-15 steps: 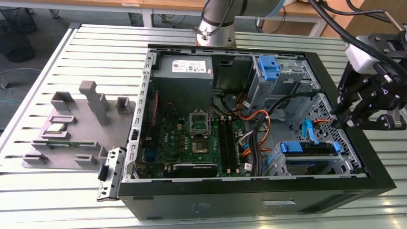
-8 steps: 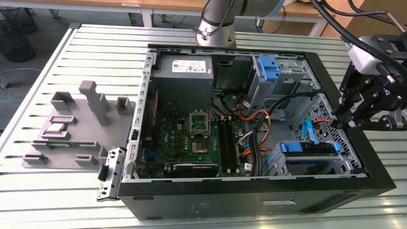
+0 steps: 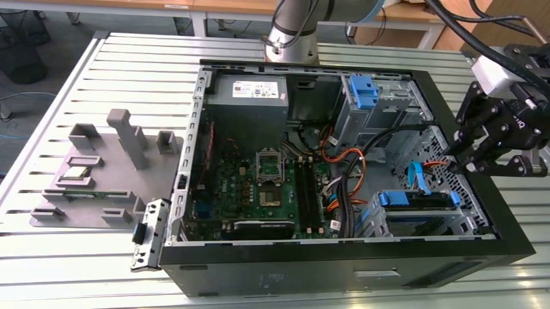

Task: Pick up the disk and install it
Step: 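Insert the second disk wire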

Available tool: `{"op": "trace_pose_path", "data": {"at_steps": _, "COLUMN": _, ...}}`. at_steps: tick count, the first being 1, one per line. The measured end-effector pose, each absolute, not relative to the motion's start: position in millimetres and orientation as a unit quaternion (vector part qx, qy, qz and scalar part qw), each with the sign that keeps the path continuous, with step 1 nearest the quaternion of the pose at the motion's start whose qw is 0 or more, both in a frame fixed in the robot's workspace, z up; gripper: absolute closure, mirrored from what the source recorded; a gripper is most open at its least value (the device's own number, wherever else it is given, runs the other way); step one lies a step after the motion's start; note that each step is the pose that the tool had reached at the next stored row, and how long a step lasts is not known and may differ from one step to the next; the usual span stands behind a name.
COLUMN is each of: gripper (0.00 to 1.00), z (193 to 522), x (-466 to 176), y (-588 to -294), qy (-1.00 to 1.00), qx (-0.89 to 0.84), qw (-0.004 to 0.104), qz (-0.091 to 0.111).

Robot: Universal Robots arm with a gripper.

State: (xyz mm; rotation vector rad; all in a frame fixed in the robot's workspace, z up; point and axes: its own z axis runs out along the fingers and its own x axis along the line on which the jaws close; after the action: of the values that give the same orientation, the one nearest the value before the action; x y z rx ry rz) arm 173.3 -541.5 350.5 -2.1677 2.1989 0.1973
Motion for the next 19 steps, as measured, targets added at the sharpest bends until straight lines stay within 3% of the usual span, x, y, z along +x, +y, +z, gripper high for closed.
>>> {"op": "trace_pose_path", "data": {"at_steps": 19, "gripper": 0.64, "z": 348.1, "x": 177.3, "y": -541.6, "qy": 0.711, "qx": -0.7, "qw": 0.021, "qz": 0.064}}
